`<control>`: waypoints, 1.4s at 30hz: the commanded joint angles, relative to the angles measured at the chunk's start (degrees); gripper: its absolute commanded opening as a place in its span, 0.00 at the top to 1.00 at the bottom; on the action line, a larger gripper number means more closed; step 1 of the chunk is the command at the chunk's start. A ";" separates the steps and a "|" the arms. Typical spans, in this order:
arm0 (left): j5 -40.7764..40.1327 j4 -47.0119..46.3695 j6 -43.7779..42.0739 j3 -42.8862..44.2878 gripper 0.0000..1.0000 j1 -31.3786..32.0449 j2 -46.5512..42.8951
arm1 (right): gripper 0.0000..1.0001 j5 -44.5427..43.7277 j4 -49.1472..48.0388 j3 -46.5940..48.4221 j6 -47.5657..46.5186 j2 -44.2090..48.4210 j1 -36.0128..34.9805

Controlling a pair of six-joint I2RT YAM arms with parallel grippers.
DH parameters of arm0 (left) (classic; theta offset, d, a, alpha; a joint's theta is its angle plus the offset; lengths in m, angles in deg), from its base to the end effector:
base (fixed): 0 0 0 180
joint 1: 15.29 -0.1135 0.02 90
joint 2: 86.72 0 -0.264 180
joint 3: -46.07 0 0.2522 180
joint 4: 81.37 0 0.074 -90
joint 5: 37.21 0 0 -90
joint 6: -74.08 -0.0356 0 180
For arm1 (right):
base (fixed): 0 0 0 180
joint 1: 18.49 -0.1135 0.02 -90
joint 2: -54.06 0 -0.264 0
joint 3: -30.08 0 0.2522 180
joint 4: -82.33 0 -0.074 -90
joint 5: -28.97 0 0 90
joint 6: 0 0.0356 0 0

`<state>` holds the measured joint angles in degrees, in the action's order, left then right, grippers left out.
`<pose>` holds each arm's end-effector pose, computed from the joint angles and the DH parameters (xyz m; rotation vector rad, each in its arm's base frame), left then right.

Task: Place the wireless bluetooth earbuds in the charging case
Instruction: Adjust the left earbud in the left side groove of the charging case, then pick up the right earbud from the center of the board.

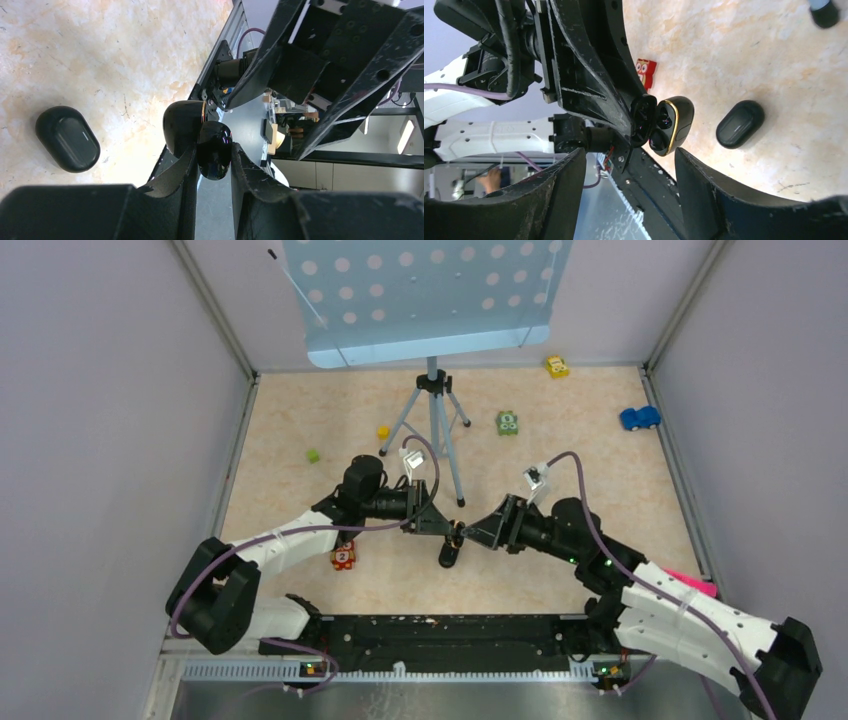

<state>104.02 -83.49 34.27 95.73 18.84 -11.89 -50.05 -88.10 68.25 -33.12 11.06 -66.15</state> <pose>0.2061 -0.1732 0.2233 0.3815 2.2651 -1.7500 0.1188 0.1404 0.2452 0.0126 2.0796 1.3942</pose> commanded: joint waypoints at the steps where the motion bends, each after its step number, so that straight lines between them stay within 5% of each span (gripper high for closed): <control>1: 1.14 -2.25 -1.30 1.10 1.00 0.07 -1.21 | 0.36 -5.32 13.44 6.76 -6.41 2.53 1.06; 5: 5.05 -0.29 -4.14 2.14 1.00 0.13 -0.21 | 0.36 -23.73 36.06 14.78 -9.07 0.92 1.33; 9: 7.09 6.41 -8.86 3.03 1.00 0.18 1.04 | 0.36 -32.88 45.36 15.89 -8.82 -2.64 5.30; 15: 5.65 5.07 -6.81 1.06 1.00 0.20 -0.58 | 0.41 -27.99 39.81 12.08 -13.39 -11.59 17.15; 22: 6.08 4.74 -6.77 1.41 1.00 0.19 -1.19 | 0.56 -24.71 31.05 11.60 -16.29 -20.52 22.72; 42: 8.51 3.95 -9.14 1.62 1.00 0.28 0.57 | 0.64 -25.89 16.99 4.90 -9.01 -25.56 23.35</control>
<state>110.90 -77.55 26.60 96.69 18.95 -11.30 -74.51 -67.31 72.99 -42.30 -12.94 -43.31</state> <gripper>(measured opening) 0.310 0.388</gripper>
